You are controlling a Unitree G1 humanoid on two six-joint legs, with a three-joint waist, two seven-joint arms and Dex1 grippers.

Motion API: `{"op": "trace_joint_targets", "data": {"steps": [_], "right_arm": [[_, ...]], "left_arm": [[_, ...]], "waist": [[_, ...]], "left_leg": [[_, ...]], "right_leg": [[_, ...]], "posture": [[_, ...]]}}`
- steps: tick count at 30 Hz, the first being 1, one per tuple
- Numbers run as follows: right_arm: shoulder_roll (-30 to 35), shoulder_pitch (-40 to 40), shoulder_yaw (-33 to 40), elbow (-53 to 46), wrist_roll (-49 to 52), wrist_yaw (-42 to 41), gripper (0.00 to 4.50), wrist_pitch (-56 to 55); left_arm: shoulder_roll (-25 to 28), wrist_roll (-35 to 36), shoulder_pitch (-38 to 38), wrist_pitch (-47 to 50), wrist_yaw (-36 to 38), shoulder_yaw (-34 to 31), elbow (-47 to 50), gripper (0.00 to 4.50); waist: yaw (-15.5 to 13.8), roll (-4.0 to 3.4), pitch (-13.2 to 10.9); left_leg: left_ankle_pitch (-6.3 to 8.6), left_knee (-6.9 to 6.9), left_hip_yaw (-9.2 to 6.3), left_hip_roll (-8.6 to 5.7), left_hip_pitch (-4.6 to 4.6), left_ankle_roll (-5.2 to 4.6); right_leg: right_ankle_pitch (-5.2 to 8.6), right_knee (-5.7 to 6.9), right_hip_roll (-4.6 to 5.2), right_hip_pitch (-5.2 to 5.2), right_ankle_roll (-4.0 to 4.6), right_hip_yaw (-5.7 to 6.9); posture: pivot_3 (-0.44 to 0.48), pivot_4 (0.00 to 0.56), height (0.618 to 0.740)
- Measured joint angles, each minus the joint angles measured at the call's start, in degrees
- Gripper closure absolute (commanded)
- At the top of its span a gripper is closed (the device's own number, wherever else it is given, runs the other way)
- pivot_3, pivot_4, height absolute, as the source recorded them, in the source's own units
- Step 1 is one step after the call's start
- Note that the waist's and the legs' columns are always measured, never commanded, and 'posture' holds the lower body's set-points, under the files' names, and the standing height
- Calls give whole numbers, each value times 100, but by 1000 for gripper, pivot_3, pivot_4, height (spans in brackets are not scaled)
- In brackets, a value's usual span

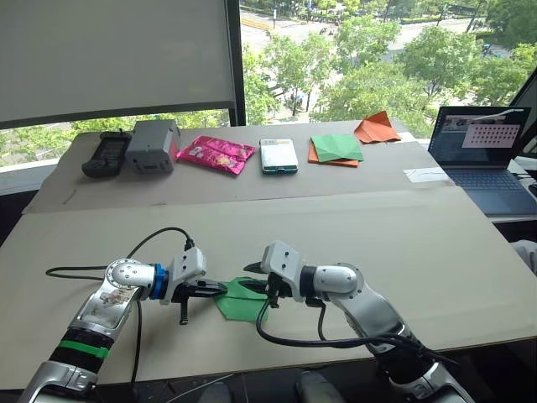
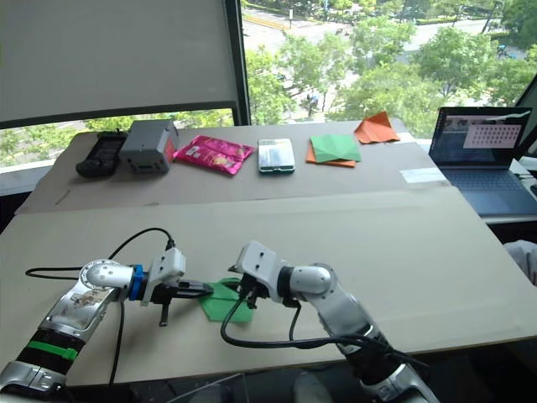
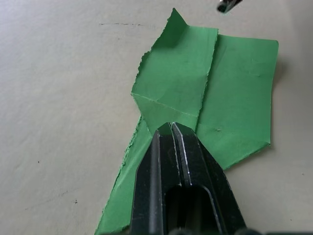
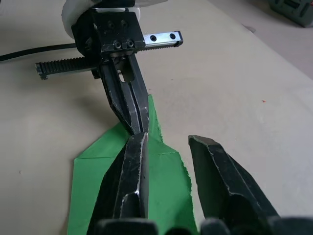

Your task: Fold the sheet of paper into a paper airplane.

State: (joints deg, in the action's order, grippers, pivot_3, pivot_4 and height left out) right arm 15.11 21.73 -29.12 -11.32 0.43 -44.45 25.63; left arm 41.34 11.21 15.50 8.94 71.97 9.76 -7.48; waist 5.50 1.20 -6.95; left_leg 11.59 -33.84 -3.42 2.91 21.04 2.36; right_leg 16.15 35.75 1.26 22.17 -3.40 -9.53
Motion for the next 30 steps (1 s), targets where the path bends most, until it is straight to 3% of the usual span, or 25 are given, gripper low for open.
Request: {"op": "trace_joint_targets", "data": {"steps": [1,2,13,30], "right_arm": [[-42,21,-101,124,-41,5,4432,-26],[-111,52,-222,301,-106,6,4471,-39],[-432,437,-500,1182,-374,-28,4471,-247],[-399,459,-496,1110,-443,-163,4471,128]], "left_arm": [[0,0,-6,0,-3,1,12,4500],[0,0,-17,1,-4,-2,27,4500],[92,1,-150,12,-60,-39,190,4500],[105,-8,-229,123,-172,-61,290,4500]], "waist": [[-2,0,0],[-6,0,0],[3,2,1],[-2,-5,28]], "left_leg": [[0,0,0,0,1,0],[0,-1,0,0,1,0],[0,3,-1,0,0,0],[0,3,-1,0,-2,0]], "right_leg": [[0,0,0,1,0,0],[0,0,0,1,0,0],[-1,0,0,0,-1,0],[3,-1,0,0,2,0]], "posture": [[0,150,740],[0,150,740],[0,150,740],[0,150,740]]}}
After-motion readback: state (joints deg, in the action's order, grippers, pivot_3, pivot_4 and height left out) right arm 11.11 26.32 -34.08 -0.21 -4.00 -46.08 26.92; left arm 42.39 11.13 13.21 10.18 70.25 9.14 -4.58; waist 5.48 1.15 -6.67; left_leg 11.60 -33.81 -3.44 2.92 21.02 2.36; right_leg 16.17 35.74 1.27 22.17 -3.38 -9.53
